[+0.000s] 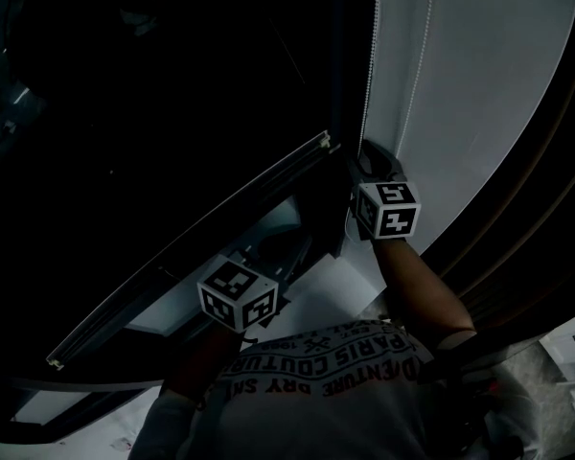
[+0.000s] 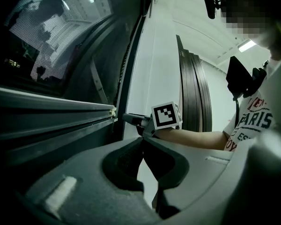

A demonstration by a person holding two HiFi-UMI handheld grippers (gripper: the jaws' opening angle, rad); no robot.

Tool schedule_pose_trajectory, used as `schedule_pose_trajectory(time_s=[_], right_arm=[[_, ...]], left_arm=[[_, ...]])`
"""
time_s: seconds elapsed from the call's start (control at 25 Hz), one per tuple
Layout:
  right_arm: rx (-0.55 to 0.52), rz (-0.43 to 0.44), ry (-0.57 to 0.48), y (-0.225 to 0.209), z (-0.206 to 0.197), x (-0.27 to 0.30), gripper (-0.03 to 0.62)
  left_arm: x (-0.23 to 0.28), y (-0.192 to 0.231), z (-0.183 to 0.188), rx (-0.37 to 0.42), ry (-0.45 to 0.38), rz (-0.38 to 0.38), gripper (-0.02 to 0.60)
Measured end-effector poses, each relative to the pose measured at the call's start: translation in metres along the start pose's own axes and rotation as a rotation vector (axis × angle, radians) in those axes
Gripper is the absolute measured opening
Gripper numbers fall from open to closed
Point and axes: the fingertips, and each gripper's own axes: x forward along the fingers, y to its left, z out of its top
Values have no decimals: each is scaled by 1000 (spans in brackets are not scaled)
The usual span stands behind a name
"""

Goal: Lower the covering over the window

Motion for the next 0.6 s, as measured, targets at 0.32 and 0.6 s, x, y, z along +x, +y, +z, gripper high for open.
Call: schedule_pose_trajectory(time_s=[0.32, 0.6], right_arm=[[8, -20, -3, -1, -5, 1, 106], [-7, 60, -17, 18, -4, -13, 5]], left_arm=[[-17, -1, -5, -5, 4, 27, 3], [-24, -8, -8, -6, 4, 14, 3]])
